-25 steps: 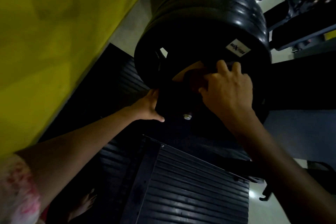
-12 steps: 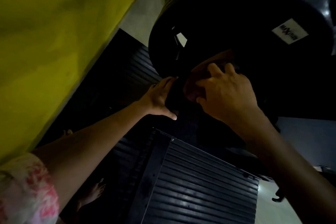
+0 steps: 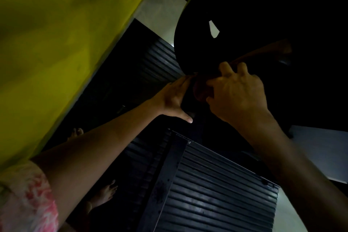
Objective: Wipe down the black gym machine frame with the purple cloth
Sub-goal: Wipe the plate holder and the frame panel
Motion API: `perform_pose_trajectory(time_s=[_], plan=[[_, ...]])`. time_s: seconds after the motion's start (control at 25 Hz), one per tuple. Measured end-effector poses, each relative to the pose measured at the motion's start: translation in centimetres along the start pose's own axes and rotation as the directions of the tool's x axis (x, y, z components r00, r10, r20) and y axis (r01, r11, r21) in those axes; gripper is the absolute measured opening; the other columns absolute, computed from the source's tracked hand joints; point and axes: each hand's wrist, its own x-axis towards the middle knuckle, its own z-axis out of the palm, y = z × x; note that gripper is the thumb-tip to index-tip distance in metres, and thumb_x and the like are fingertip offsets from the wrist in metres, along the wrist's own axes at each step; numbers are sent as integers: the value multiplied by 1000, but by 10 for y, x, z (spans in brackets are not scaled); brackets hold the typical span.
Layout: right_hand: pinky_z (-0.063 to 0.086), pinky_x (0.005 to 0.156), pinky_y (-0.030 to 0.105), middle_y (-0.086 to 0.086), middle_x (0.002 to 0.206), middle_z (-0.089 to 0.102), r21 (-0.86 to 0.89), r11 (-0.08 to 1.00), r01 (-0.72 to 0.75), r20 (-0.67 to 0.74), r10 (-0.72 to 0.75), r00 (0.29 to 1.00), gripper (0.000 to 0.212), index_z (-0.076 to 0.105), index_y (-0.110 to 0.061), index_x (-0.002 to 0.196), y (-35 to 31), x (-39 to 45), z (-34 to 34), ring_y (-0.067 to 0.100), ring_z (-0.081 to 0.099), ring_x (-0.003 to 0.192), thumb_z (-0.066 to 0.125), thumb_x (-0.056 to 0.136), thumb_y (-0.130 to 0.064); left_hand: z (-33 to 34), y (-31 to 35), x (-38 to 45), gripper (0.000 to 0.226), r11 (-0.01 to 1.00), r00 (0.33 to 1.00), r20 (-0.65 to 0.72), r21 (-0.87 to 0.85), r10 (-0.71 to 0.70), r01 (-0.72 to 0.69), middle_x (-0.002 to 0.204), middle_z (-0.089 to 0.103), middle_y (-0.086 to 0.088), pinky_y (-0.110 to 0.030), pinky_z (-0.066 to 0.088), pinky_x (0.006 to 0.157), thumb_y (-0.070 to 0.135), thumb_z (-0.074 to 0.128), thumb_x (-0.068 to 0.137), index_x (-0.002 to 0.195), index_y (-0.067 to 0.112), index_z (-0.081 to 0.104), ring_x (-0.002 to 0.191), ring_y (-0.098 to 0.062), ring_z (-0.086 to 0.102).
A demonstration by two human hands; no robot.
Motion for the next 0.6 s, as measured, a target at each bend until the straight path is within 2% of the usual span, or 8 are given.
perform_pose_trajectory(time_s=[0.28, 0.44, 0.6], plan=[[29, 72, 32, 1, 136, 33, -27, 999, -18, -39, 17, 999, 32, 57, -30, 124, -17, 8, 15, 31, 36, 122, 46, 95, -40, 2, -34, 5, 136, 1000, 999, 30, 18, 22, -22, 158, 8, -4, -35, 19, 119, 49, 88, 55, 152, 12, 0, 146, -20, 12], [31, 76, 33, 2, 135, 33, 0, 999, -43, -40, 43, 998, 31, 58, -28, 121, -34, 13, 22, 31, 36, 121, 46, 95, -40, 7, -38, 7, 135, 999, 999, -2, -2, 54, -54, 157, 12, -5, -35, 19, 119, 49, 88, 53, 152, 10, 6, 145, -21, 14], [36, 81, 35, 3, 133, 36, 36, 997, -62, -73, 65, 995, 33, 59, -26, 121, -40, 14, 26, 31, 37, 120, 48, 94, -41, 3, -43, 7, 130, 996, 996, -17, 14, 90, -90, 156, 15, -6, -25, 15, 115, 50, 87, 55, 151, 9, 10, 144, -21, 16]])
